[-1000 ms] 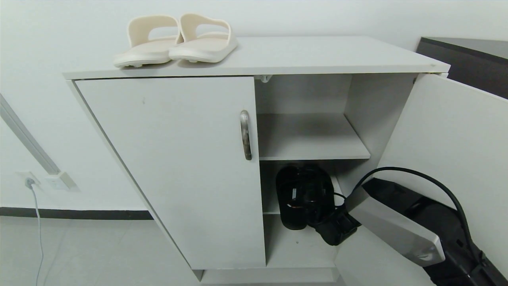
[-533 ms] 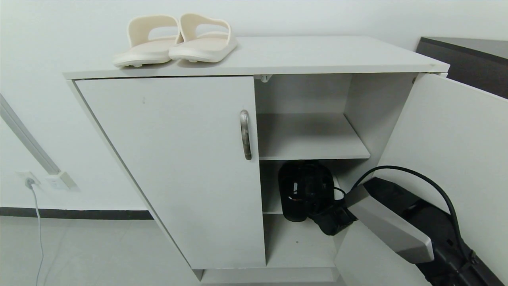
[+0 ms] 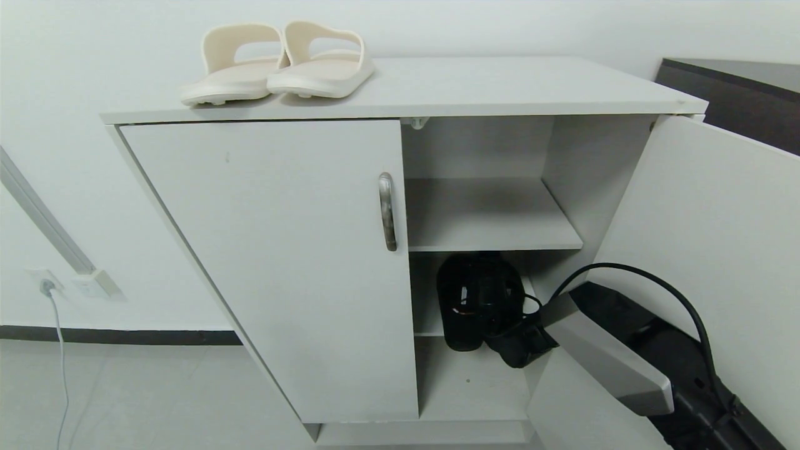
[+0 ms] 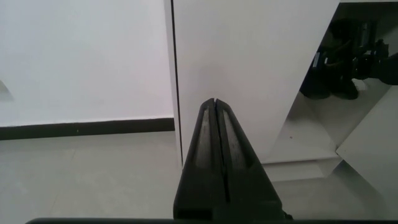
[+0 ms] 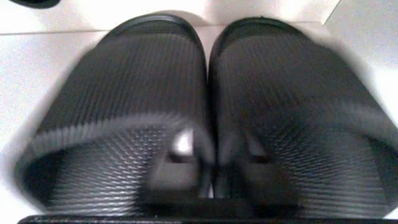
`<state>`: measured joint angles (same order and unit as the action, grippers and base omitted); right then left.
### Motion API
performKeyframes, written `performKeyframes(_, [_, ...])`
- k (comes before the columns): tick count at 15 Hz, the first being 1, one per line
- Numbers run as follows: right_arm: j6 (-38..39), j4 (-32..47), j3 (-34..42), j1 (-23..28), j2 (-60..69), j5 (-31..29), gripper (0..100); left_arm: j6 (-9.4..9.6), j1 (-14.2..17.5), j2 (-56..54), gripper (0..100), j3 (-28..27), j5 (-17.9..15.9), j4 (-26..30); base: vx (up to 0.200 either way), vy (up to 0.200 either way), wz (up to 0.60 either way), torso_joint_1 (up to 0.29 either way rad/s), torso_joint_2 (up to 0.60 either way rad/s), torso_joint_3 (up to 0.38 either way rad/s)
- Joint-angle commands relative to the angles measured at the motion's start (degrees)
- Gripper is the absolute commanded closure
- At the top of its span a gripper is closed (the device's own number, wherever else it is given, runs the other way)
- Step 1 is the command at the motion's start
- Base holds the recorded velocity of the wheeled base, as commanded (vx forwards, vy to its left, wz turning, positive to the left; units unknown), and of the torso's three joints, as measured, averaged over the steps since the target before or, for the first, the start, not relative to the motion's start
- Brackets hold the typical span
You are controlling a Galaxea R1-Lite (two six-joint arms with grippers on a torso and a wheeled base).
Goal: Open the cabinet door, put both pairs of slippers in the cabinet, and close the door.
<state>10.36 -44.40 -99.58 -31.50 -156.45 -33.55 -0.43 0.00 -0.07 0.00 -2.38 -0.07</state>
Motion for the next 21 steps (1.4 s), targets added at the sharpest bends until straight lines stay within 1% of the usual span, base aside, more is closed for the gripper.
performKeyframes(1, [-0.08,-0.25,1.06,-0.32,0.01,-0.11,0,-0.01,0.00,0.07,100,0.00,0.00,-0.01,0.000,0.000,0.00,0.000,0.00,0.000])
performKeyframes(5, [-0.08,-3.68,7.39,-0.84,2.91,-0.29,0,-0.01,0.00,0.07,100,0.00,0.00,-0.01,0.000,0.000,0.00,0.000,0.00,0.000])
performKeyframes(8, [-0.17,-8.95,16.44,-2.16,7.48,-0.55,0,0.16,0.00,0.07,100,0.00,-0.08,-0.01,0.000,0.000,0.00,0.000,0.00,0.000])
performKeyframes(10, [-0.17,-13.70,25.23,-3.74,11.87,-0.55,0,0.08,0.00,0.07,100,0.00,-0.08,-0.01,0.000,0.000,0.00,0.000,0.00,0.000])
performKeyframes(12, [-0.08,-19.23,35.69,-5.85,16.80,-0.73,0,0.16,-0.09,0.07,100,0.00,-0.08,-0.01,0.000,0.000,0.00,0.000,0.00,0.000])
performKeyframes(13, [-0.17,-20.73,38.24,-6.47,17.94,-0.82,0,0.16,0.00,0.07,100,0.00,-0.08,-0.01,0.000,0.000,0.00,0.000,0.00,0.000])
performKeyframes(14, [-0.17,-24.07,44.21,-7.70,20.58,-0.99,0,0.08,0.00,0.07,100,0.00,-0.08,-0.01,0.000,0.000,0.00,0.000,0.00,0.000])
performKeyframes(15, [-0.08,-25.91,48.52,-8.49,22.60,-1.08,0,0.08,0.00,0.07,100,0.00,-0.08,-0.01,0.000,0.000,0.00,0.000,0.00,0.000])
performKeyframes(17, [-0.08,-28.99,54.50,-9.63,25.06,-1.08,0,0.08,0.00,0.07,100,0.00,-0.08,-0.01,0.000,0.000,0.00,0.000,0.00,0.000])
performKeyframes(18, [-0.52,-31.28,58.89,-10.25,26.99,-1.08,0,0.08,-0.09,0.07,100,0.00,-0.08,-0.01,0.000,0.000,0.00,0.000,0.00,0.000])
performKeyframes(21, [-1.40,-31.89,59.77,-10.77,27.87,-1.08,0,0.08,0.00,0.07,100,0.00,-0.08,-0.01,0.000,0.000,0.00,0.000,0.00,0.000])
